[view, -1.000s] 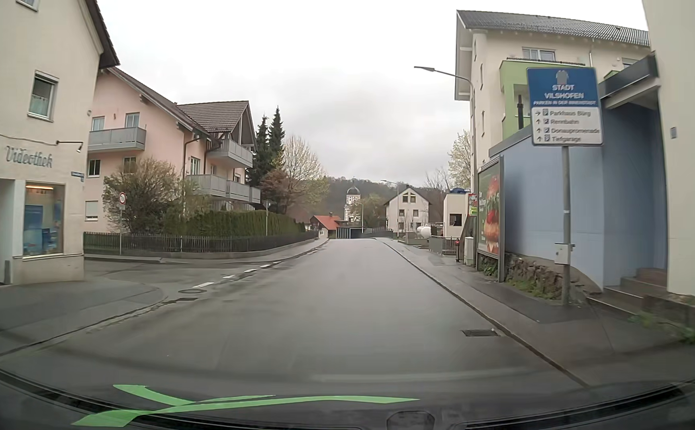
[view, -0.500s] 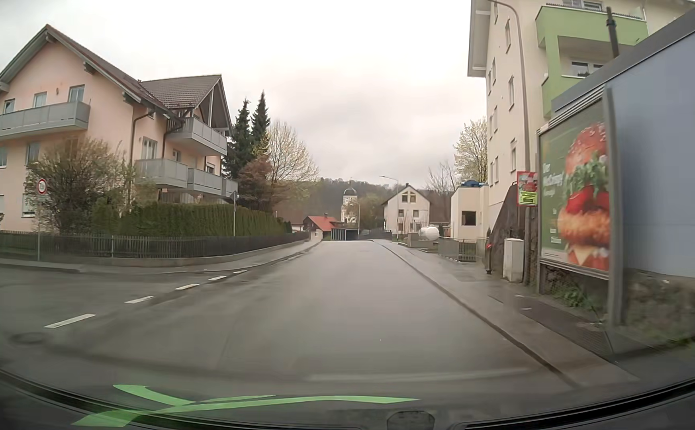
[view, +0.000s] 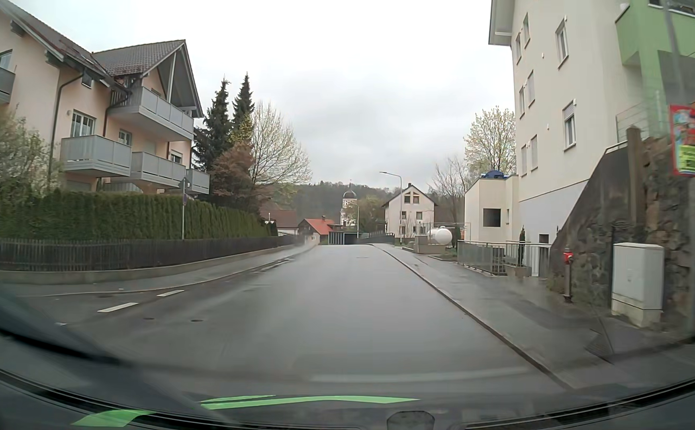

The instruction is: Follow the waypoints while adhering to traffic rules and regulations

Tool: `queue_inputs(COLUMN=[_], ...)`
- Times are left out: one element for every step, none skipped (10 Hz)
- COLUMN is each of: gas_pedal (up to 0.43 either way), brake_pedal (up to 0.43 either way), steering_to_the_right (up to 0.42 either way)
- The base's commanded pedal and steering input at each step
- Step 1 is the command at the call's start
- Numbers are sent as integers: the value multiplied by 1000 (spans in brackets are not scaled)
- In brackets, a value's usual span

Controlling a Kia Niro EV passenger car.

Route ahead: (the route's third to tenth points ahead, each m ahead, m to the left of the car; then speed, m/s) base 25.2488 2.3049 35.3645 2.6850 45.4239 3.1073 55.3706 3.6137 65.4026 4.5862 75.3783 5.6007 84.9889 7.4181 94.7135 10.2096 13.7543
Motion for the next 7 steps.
queue_inputs(gas_pedal=[0, 0, 0, 8, 39, 39, 28], brake_pedal=[0, 0, 0, 0, 0, 0, 0], steering_to_the_right=[0, 0, 0, -2, -3, -3, -3])
